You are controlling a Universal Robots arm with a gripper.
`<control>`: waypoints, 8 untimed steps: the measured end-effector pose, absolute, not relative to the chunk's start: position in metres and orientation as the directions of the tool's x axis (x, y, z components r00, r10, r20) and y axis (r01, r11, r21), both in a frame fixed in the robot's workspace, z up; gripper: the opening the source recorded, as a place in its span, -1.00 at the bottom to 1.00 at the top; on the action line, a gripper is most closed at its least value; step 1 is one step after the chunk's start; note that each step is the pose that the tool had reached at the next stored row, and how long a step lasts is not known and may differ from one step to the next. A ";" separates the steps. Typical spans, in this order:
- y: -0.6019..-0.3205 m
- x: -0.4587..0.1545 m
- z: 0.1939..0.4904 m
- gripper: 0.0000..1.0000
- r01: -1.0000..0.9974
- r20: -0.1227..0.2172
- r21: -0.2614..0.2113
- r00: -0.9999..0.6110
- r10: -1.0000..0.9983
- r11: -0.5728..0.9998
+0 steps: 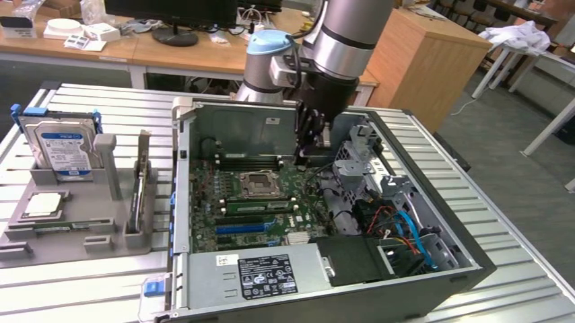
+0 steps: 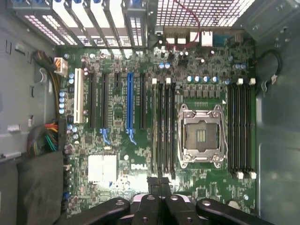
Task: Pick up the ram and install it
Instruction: 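Press down the ram until it locks into place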
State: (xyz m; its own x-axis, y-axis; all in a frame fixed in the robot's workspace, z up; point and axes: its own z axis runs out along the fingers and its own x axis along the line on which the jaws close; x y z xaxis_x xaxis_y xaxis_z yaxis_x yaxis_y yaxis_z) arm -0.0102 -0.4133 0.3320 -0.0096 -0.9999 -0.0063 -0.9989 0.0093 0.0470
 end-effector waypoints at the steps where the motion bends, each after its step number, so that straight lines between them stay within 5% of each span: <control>1: -0.413 -0.008 0.332 -0.79 -0.999 -0.006 0.047 -0.009 -1.000 0.009; 8: -0.413 0.002 0.332 -0.79 -0.999 -0.006 0.047 -0.010 -1.000 0.009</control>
State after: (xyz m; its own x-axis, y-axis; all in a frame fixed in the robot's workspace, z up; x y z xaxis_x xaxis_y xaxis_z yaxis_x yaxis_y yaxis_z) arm 0.0018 -0.4132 0.3321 -0.0095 -0.9999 -0.0063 -0.9989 0.0092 0.0470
